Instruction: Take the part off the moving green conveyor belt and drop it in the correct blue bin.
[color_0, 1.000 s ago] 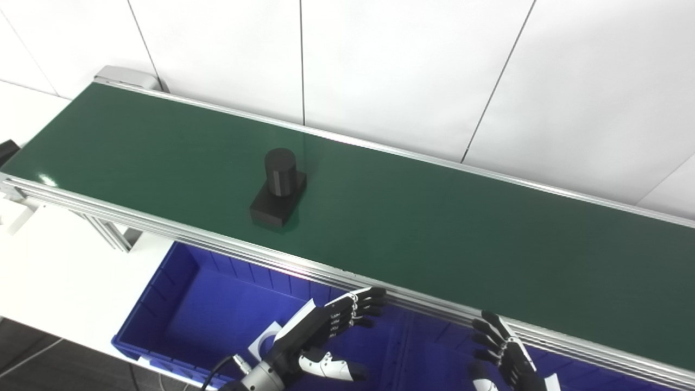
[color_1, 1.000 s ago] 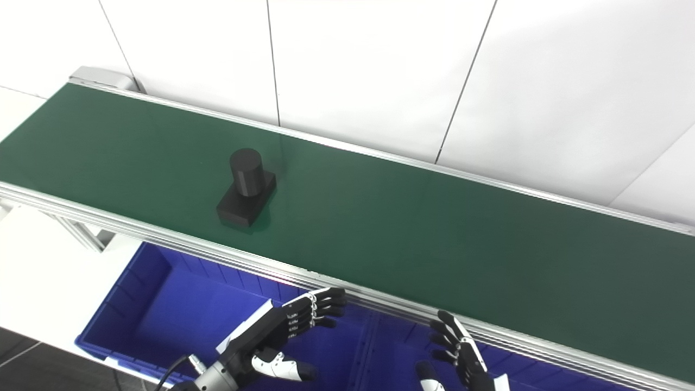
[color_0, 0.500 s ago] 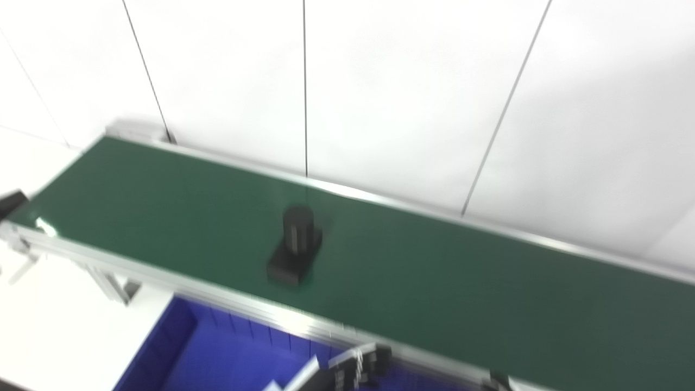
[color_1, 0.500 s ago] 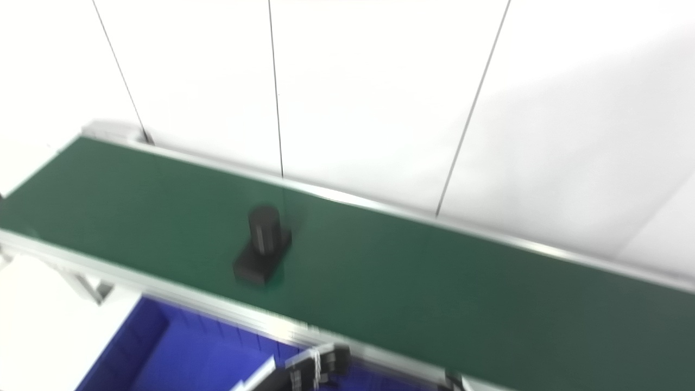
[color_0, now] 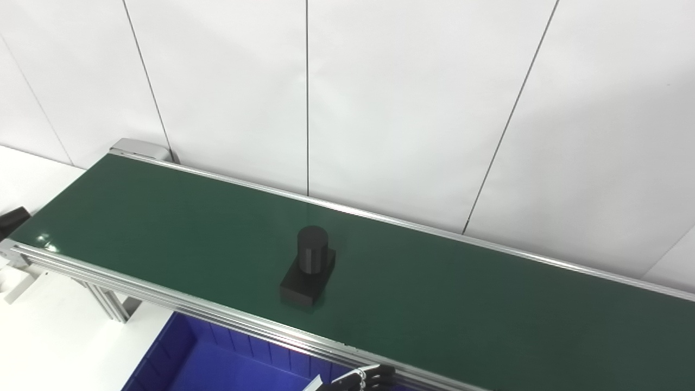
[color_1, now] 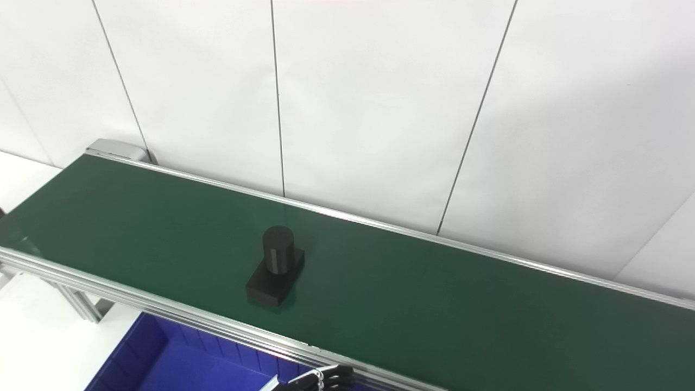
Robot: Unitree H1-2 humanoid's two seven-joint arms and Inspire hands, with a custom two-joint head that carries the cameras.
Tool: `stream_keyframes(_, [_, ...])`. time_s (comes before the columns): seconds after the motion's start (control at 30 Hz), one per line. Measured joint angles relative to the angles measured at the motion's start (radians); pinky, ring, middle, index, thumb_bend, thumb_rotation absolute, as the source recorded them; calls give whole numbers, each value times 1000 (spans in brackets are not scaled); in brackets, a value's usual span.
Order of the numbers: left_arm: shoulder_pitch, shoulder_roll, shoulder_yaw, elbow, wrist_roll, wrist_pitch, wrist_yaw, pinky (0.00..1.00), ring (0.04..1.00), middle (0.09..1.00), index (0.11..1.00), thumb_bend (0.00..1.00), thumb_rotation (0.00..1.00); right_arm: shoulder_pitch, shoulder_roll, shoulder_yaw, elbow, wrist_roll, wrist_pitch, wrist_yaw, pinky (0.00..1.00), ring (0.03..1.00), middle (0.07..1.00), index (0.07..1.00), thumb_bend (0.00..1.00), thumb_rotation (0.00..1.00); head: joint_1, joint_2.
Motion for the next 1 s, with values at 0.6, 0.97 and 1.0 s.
stream_keyframes(0.6, [-8, -3, 0, 1, 7, 0, 0, 773, 827, 848, 868, 979, 451, -76, 1, -47, -258, 1, 30, 5, 644, 754, 795, 837, 574, 458, -51, 37])
stream_keyframes(0.97, [-8, -2, 1, -4, 7, 1, 0, 798, 846, 866, 888, 966, 445, -202, 1, -57, -374, -82, 241, 65, 642, 780, 830, 850, 711, 472, -123, 90])
stream_keyframes(1.0, [-8, -2, 0, -6, 7, 1, 0, 802, 849, 868, 890, 962, 445, -220, 1, -56, -377, -94, 250, 74, 642, 776, 832, 848, 714, 462, -124, 92])
